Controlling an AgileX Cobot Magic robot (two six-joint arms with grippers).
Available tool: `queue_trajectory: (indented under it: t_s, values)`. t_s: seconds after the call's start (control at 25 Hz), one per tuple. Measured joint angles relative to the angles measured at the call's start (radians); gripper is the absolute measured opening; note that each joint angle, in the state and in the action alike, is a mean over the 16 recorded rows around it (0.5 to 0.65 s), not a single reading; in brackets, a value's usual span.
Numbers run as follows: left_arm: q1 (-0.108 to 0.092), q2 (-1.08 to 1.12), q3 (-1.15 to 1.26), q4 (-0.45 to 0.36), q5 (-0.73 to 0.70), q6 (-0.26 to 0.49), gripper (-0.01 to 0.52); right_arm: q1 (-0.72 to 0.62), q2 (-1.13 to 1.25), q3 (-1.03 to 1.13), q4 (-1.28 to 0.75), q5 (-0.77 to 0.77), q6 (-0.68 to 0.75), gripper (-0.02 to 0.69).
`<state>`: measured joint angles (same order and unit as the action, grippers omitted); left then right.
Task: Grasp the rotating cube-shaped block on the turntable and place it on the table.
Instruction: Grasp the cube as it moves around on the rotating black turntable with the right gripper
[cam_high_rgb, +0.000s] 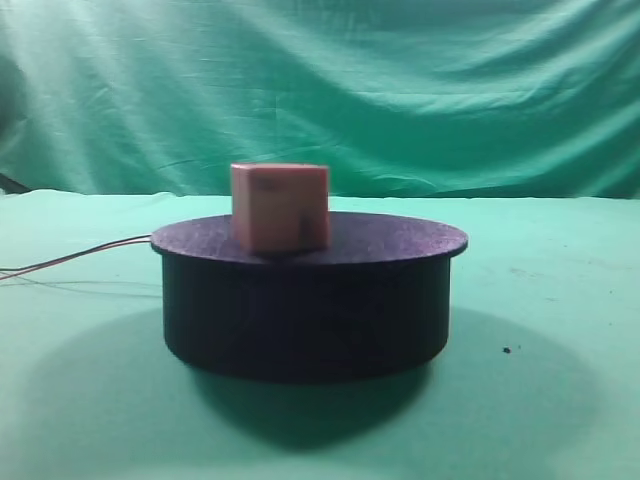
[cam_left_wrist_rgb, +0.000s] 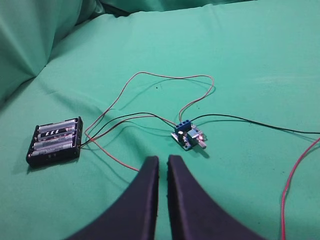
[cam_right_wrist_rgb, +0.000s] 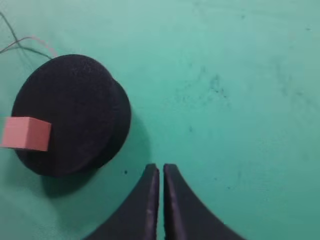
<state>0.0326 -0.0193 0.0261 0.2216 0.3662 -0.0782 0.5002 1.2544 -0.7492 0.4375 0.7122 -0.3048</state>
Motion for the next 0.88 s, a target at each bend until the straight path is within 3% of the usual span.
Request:
queue_trajectory:
  t_s: [0.12, 0.28, 0.52, 0.64, 0.76, 0.88]
  values:
    - [0.0, 0.0, 0.0, 0.0, 0.0, 0.0, 0.0, 0.083, 0.066, -0.052, -0.069, 0.0, 0.1, 0.066]
    - [0.0, 0.0, 0.0, 0.0, 0.0, 0.0, 0.0, 0.149, 0.129, -0.111, -0.107, 0.019, 0.184, 0.207]
    - [0.0, 0.0, 0.0, 0.0, 0.0, 0.0, 0.0, 0.171, 0.195, -0.162, -0.051, 0.051, 0.159, 0.442]
    - [0.0, 0.0, 0.0, 0.0, 0.0, 0.0, 0.0, 0.172, 0.225, -0.173, -0.022, 0.056, 0.127, 0.525]
    - [0.0, 0.0, 0.0, 0.0, 0.0, 0.0, 0.0, 0.172, 0.256, -0.179, -0.003, 0.049, 0.094, 0.542]
    - [0.0, 0.0, 0.0, 0.0, 0.0, 0.0, 0.0, 0.173, 0.287, -0.188, -0.006, 0.037, 0.071, 0.483]
